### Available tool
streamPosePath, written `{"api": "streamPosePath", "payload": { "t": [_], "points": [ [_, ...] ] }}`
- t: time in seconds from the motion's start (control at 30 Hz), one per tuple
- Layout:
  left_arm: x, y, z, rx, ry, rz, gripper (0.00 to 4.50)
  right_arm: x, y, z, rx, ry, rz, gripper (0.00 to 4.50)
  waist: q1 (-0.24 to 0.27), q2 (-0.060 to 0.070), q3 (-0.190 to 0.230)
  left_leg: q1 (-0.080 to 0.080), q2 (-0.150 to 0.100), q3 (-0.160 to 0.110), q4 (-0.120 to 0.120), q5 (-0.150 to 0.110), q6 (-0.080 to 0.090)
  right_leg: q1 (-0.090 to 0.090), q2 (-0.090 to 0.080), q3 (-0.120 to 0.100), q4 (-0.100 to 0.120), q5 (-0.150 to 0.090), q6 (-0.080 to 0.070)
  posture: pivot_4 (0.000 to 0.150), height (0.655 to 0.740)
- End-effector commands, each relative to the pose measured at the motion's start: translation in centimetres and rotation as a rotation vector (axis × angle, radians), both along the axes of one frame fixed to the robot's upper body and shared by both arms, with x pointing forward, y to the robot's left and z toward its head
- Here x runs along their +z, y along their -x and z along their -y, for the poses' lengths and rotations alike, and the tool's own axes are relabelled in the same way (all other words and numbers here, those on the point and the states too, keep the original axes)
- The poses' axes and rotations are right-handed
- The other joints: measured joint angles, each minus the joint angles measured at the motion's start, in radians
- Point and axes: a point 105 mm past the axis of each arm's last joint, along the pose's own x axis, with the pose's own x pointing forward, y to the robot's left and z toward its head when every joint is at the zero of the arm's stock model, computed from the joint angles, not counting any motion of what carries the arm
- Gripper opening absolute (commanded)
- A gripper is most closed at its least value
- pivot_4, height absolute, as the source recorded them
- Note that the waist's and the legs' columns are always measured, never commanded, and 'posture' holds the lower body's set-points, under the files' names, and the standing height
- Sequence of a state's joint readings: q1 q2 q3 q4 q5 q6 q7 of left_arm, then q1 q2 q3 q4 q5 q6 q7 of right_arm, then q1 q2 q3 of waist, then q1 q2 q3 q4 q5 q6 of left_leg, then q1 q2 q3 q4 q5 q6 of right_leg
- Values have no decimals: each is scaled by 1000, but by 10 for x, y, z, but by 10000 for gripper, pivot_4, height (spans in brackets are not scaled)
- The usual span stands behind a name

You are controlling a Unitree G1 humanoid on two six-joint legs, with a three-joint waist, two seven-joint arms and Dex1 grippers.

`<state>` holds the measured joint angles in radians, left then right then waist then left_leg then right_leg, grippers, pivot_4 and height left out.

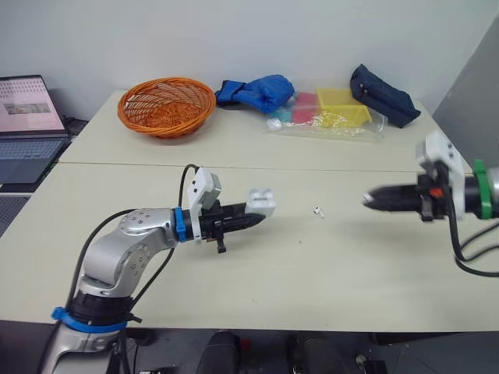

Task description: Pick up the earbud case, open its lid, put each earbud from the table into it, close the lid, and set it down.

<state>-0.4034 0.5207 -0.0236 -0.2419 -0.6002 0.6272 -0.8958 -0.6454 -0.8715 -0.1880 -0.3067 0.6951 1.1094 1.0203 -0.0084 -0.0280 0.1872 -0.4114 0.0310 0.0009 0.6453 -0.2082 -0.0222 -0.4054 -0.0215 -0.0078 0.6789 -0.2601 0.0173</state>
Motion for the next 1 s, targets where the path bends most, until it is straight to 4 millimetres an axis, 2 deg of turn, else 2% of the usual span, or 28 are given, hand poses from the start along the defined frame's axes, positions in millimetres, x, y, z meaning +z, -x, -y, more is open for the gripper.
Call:
{"api": "streamPosePath", "payload": {
  "t": [0.03, 0.17, 0.27, 0.37, 0.6, 1.0],
  "points": [
    [43, -13, 21, 33, 138, 217, 7456, 57, -8, -39, -40, -296, 154, 4470, 4, 0, 0, -2, 0, 0, 0, 0, 0, -2, 0, 0, 0, 1, 1, 1500, 7400],
    [52, -22, 33, 45, 164, 321, 7456, 71, -15, -63, -89, -418, 224, 4470, 18, 0, -1, -8, 0, -2, 0, 0, 0, -6, -1, 0, -1, 4, -3, 1500, 7400],
    [61, -33, 42, 78, 208, 375, 7456, 59, -19, -71, -104, -449, 230, 4470, 24, 0, 0, -9, -2, 0, -1, 0, 1, -5, -2, -1, -4, 3, -2, 1500, 7400],
    [70, -42, 46, 110, 240, 408, 7456, 58, -22, -74, -113, -471, 234, 4470, 21, 1, 0, -12, -2, 2, 0, 0, 1, -7, -2, -1, -5, 4, 0, 1500, 7400],
    [70, -46, 48, 119, 241, 434, 7456, 63, -18, -83, -124, -522, 258, 4470, 5, 1, 0, -10, -1, 1, 0, 0, 1, -8, 0, -1, -1, 5, 1, 1500, 7400],
    [70, -50, 48, 149, 252, 437, 7456, 44, -20, -106, -144, -502, 243, 4470, 2, 1, 0, -7, 0, 1, 0, 0, 1, -7, 2, 0, -1, 3, 3, 1500, 7400]
  ]
}}
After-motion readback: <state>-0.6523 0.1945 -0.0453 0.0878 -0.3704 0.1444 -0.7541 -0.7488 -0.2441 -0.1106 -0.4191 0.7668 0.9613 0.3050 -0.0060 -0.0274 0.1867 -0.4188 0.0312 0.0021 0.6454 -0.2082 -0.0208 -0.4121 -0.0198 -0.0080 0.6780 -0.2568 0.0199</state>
